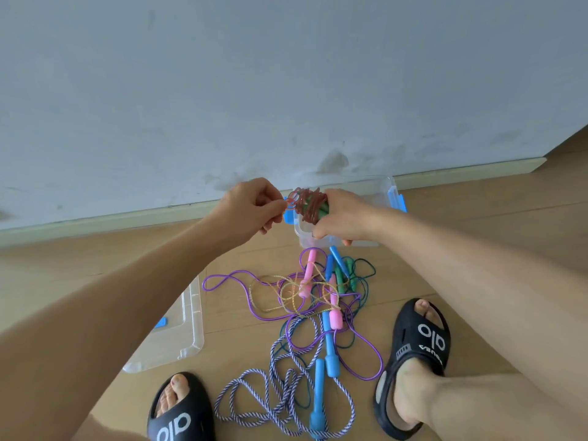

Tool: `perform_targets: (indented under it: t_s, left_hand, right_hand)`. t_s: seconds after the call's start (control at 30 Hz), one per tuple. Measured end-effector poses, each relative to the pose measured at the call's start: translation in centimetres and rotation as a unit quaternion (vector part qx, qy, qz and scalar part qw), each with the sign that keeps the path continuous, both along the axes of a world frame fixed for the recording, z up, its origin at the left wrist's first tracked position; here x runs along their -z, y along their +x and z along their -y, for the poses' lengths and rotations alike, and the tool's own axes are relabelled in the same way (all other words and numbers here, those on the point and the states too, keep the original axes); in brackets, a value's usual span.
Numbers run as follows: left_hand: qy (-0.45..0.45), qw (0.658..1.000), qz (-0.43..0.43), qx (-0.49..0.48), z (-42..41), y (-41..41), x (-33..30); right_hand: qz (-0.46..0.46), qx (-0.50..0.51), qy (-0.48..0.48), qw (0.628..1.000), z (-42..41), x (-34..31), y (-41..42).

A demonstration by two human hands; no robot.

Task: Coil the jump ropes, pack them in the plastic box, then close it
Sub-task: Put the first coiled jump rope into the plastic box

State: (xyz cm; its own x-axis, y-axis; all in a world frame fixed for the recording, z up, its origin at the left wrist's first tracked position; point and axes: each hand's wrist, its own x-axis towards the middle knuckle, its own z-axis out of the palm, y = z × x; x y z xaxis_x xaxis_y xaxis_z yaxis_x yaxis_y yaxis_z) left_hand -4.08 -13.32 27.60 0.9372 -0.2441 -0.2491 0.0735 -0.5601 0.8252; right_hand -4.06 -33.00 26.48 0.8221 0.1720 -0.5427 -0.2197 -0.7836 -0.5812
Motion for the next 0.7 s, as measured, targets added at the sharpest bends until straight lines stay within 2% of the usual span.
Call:
perform_targets:
  t_s: [0.13,0.27,0.33,0.43,0.5,0.57,0.63,0.7]
  left_hand:
    - [0.008,0.999,-0.031,0.03,0.2,0.0,-0.5]
    - [-0.066,0.992,-0.112,0.001,0.6,0.3,-0.1]
    - [-0.117,0.983,-0.139,-0.034,0.9,0.6,0.0]
    - [-0.16,0.971,-0.142,-0.108,1.9,1.0,0.7]
    - [-0.154,0.966,-0.162,-0.133,2.8,1.2,1.8]
    - [-0.159,0.955,-0.208,-0.142,3.7,1.7,2.9]
    - [-0.174,0.946,-0.231,-0.145,4.3,2.4,3.8]
    - [-0.16,0.949,-0.231,-0.144,4.5,3.5,4.8]
  right_hand:
    - [0.081,-0.013,-0.154,0.985,-0.9,0.6,-0.7]
    - [0.131,-0.008,-0.231,0.964,-1.4,0.7,-1.2]
    - [0.13,0.007,-0.232,0.964,-1.2,0.5,-1.0]
    - [0.012,0.064,-0.106,0.992,-0.5,1.0,-0.1]
    - [-0.049,0.145,-0.007,0.988,-0.7,1.6,0.6]
    - [-0.097,0.237,0.124,0.959,-0.9,2.4,1.4]
    - [-0.154,0.289,0.23,0.916,-1.0,2.8,2.2]
    - [-0.18,0.329,0.273,0.886,-0.4,3.6,2.9]
